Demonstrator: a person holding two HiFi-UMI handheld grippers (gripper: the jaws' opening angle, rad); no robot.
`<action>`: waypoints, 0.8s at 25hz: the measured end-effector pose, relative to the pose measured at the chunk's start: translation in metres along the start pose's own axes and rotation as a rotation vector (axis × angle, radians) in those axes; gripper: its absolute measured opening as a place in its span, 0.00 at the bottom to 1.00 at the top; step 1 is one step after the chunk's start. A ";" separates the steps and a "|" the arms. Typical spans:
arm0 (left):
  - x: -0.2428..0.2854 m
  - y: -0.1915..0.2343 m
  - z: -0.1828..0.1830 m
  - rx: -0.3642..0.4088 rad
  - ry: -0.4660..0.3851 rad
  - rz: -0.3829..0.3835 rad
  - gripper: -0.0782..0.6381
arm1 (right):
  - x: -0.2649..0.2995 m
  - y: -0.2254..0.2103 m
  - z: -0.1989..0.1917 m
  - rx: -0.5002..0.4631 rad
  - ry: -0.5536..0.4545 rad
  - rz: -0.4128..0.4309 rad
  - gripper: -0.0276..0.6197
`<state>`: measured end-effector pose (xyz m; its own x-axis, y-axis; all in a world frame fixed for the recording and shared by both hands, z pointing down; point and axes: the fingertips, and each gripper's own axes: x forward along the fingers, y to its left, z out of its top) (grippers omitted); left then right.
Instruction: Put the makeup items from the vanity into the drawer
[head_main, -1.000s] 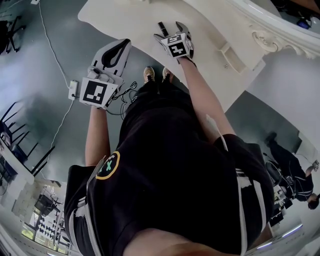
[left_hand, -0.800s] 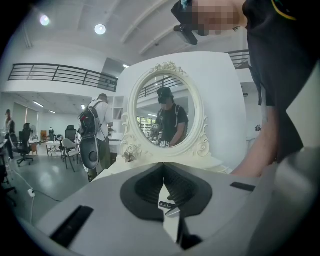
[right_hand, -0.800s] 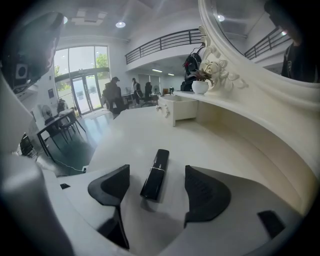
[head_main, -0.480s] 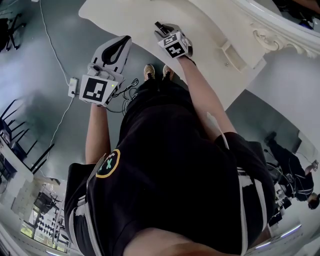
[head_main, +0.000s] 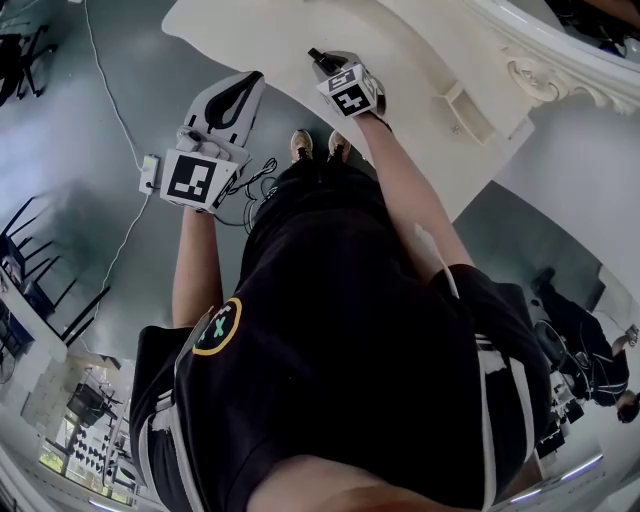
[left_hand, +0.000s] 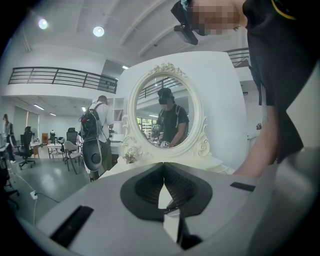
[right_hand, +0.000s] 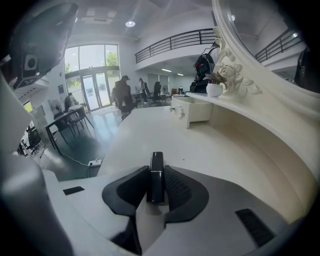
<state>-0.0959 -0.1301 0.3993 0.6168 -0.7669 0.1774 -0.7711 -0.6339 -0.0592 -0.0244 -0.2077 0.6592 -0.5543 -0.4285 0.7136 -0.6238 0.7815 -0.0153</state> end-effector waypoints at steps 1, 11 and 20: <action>0.000 0.000 0.000 0.002 -0.002 0.001 0.14 | 0.000 0.000 -0.001 0.000 -0.001 -0.001 0.22; 0.001 -0.003 0.004 0.012 -0.001 0.006 0.14 | -0.016 -0.003 0.024 -0.015 -0.066 -0.023 0.22; 0.007 -0.006 0.009 0.026 -0.001 0.000 0.14 | -0.053 -0.011 0.070 -0.008 -0.188 -0.046 0.22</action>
<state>-0.0857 -0.1330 0.3922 0.6173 -0.7667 0.1763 -0.7666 -0.6366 -0.0845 -0.0271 -0.2252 0.5722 -0.6189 -0.5404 0.5700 -0.6469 0.7623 0.0203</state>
